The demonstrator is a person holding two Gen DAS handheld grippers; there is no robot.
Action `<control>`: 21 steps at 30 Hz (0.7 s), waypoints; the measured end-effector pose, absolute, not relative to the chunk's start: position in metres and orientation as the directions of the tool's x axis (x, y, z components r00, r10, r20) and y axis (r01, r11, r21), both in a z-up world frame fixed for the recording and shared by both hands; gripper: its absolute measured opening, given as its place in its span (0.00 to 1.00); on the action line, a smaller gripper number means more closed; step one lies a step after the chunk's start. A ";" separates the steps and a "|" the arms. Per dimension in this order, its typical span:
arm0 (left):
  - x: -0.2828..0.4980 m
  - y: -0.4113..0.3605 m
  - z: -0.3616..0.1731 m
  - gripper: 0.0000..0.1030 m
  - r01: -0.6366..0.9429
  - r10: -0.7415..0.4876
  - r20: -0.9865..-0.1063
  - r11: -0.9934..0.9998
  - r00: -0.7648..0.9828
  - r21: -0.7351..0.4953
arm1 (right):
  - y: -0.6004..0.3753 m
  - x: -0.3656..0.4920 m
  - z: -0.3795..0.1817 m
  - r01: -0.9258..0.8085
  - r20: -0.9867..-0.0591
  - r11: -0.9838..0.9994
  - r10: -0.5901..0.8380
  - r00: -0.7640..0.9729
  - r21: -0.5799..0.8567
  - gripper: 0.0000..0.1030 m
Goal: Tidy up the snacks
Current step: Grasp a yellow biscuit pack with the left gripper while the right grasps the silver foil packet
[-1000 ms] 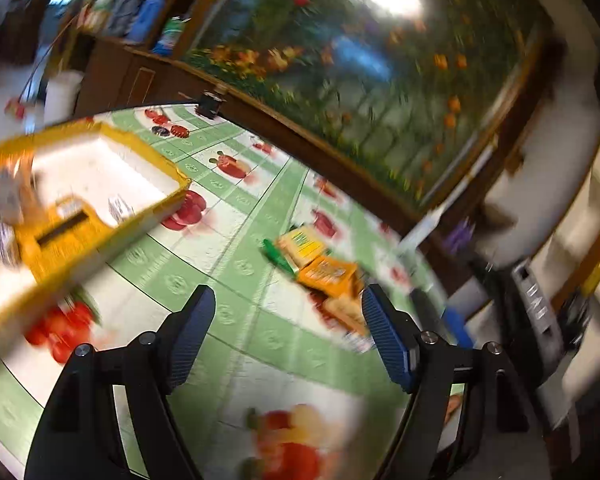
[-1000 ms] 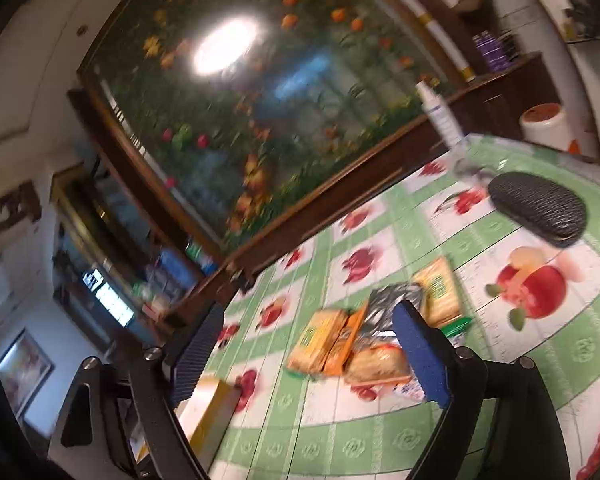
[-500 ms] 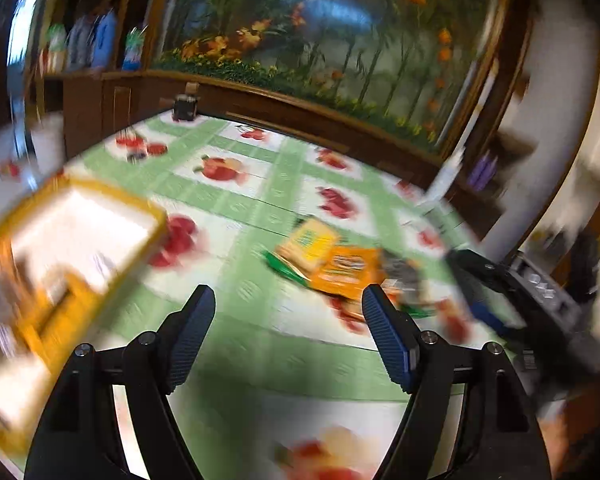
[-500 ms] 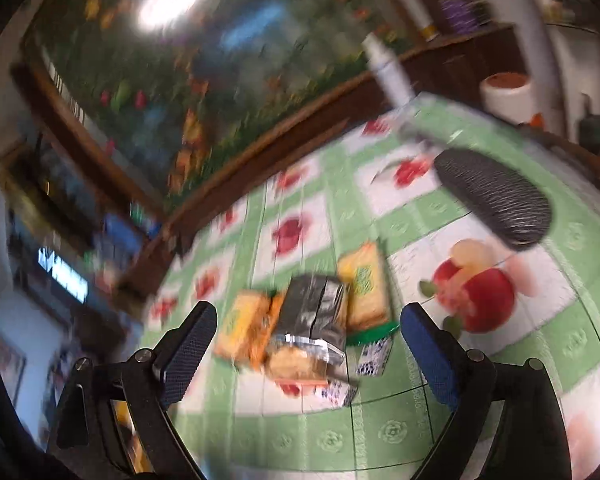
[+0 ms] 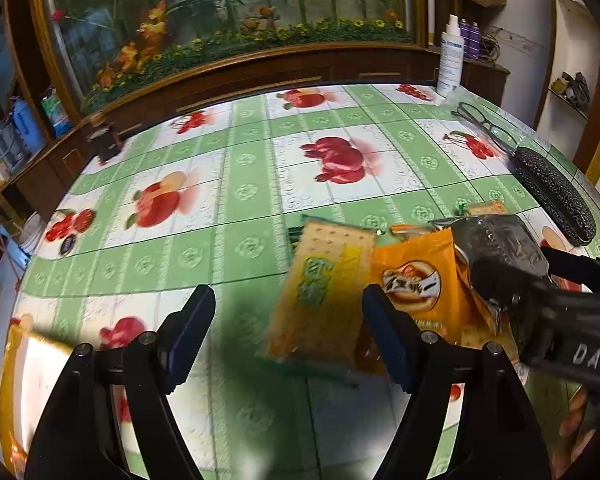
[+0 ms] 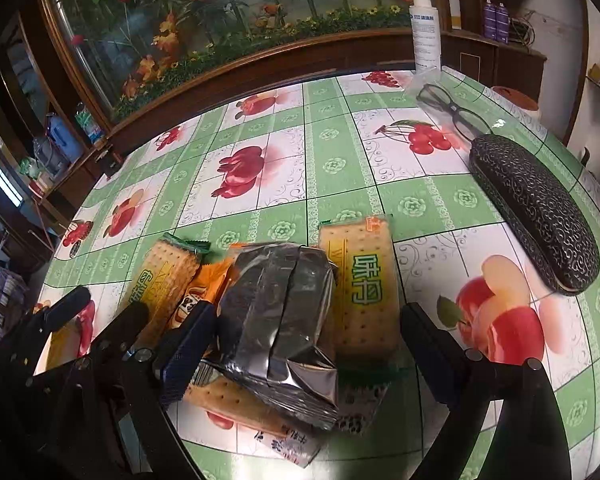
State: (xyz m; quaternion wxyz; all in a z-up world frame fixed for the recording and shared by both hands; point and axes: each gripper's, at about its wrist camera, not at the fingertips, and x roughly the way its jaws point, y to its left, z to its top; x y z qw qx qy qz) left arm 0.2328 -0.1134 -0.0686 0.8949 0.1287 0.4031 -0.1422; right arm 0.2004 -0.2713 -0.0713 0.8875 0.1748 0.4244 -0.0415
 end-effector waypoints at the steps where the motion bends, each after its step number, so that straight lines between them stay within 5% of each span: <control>1: 0.235 -0.117 -0.071 0.74 0.374 -0.162 -0.768 0.921 0.619 0.107 | -0.271 0.201 -0.072 0.220 -0.770 0.936 0.077 0.634 0.274 0.91; 9: 0.256 -0.119 -0.092 0.74 0.368 -0.169 -0.809 0.928 0.564 0.063 | -0.275 0.205 -0.082 0.203 -0.772 0.950 0.057 0.633 0.236 0.89; 10: 0.255 -0.119 -0.093 0.72 0.372 -0.169 -0.809 0.926 0.563 0.065 | -0.277 0.203 -0.082 0.201 -0.761 0.949 0.059 0.646 0.244 0.87; 13: 0.249 -0.118 -0.091 0.44 0.383 -0.179 -0.801 0.921 0.571 0.067 | -0.283 0.197 -0.080 0.199 -0.743 0.943 0.071 0.665 0.268 0.73; 21: 0.228 -0.091 -0.083 0.43 0.326 -0.201 -0.795 0.945 0.572 -0.005 | -0.298 0.170 -0.063 0.155 -0.681 0.931 0.122 0.722 0.331 0.65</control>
